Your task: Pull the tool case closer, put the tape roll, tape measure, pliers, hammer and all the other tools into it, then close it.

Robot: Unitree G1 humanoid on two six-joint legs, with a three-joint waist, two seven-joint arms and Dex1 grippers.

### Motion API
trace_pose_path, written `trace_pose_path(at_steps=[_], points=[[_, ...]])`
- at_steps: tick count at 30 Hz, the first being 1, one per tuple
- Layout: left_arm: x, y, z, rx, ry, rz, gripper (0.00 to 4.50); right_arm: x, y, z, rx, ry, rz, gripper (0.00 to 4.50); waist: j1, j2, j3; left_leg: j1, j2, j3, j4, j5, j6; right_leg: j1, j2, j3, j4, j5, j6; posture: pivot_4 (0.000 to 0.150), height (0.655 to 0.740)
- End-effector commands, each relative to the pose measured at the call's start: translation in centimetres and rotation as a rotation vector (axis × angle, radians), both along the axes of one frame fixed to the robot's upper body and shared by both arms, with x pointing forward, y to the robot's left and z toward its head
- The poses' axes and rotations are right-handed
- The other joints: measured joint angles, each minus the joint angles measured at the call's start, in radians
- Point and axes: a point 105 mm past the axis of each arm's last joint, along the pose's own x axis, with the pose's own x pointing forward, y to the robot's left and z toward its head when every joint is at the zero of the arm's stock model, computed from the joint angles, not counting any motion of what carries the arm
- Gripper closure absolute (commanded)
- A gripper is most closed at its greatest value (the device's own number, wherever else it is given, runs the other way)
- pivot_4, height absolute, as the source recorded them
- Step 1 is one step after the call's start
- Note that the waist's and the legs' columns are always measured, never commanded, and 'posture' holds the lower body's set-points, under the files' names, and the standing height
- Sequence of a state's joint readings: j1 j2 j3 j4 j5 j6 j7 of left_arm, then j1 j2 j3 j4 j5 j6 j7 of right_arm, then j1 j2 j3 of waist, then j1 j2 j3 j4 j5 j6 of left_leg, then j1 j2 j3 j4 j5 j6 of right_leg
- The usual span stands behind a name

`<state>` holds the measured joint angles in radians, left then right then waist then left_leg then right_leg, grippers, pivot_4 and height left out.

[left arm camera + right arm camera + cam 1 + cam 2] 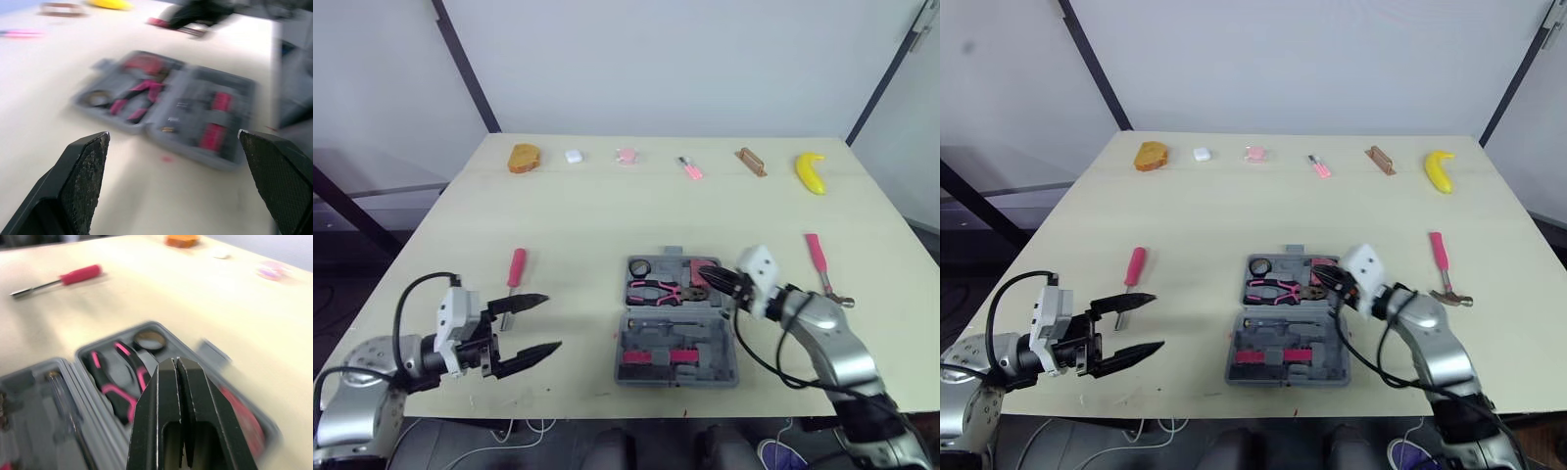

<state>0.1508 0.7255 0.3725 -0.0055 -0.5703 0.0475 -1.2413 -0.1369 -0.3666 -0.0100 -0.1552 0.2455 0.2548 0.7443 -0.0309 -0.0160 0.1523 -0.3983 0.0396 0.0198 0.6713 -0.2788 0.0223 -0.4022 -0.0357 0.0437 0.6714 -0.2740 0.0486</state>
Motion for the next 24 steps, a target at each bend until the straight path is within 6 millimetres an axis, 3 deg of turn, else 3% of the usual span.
trace_pose_path(at_steps=[1, 4, 9, 10, 12, 18, 24], points=[[-0.8, 2.5, -0.8, -0.032, -0.021, 0.205, 0.0, -1.4, -6.2, 0.7, 0.042, -0.039, -0.174, 4.42, -0.003, 0.0, 0.0, 0.0, 0.0, 0.0, 0.0, 0.0, 0.0, 0.0, 0.0, 0.0, 0.0, 0.0, 0.0, 0.15, 0.74], [-1.9, 3.7, -2.1, -0.06, -0.006, 0.326, 0.0, -3.2, -9.8, -0.3, 0.043, -0.033, -0.286, 3.58, -0.003, 0.0, 0.0, 0.002, 0.0, 0.0, -0.001, 0.0, 0.0, 0.001, 0.0, 0.001, 0.0, 0.0, 0.0, 0.15, 0.74], [-3.2, 5.8, -3.6, -0.078, 0.025, 0.473, 0.0, -6.4, -13.8, -1.8, 0.037, -0.002, -0.411, 1.31, -0.001, 0.0, 0.0, 0.002, 0.0, 0.001, 0.0, 0.0, 0.0, 0.001, 0.001, 0.001, 0.001, 0.0, 0.0, 0.15, 0.74], [-3.5, 6.5, -3.9, -0.087, 0.031, 0.518, 0.0, -7.2, -14.8, -2.3, 0.037, 0.014, -0.445, 0.63, -0.001, 0.0, 0.0, 0.005, 0.0, 0.001, 0.0, 0.0, 0.0, 0.004, 0.001, 0.001, 0.001, 0.0, 0.0, 0.15, 0.74], [-4.0, 7.8, -4.4, -0.108, 0.046, 0.598, 0.0, -8.7, -16.5, -3.2, 0.038, 0.05, -0.507, 0.06, -0.001, -0.001, -0.001, 0.006, 0.0, 0.001, 0.0, 0.0, 0.0, 0.005, 0.001, 0.001, 0.0, 0.0, 0.0, 0.15, 0.74], [-5.7, 9.6, -6.4, -0.105, 0.105, 0.707, 0.0, -11.3, -20.9, -5.1, 0.1, 0.108, -0.73, 0.06, -0.004, -0.002, -0.002, 0.007, 0.0, 0.002, -0.001, 0.0, 0.0, 0.005, 0.001, 0.002, 0.0, -0.001, 0.0, 0.15, 0.74], [-5.9, 10.2, -6.4, -0.109, 0.094, 0.741, 0.0, -12.2, -22.2, -5.9, 0.101, 0.129, -0.778, 0.06, -0.004, -0.003, -0.002, 0.007, 0.001, 0.003, -0.001, 0.0, 0.0, 0.005, 0.001, 0.003, 0.0, -0.002, -0.003, 0.15, 0.74]])
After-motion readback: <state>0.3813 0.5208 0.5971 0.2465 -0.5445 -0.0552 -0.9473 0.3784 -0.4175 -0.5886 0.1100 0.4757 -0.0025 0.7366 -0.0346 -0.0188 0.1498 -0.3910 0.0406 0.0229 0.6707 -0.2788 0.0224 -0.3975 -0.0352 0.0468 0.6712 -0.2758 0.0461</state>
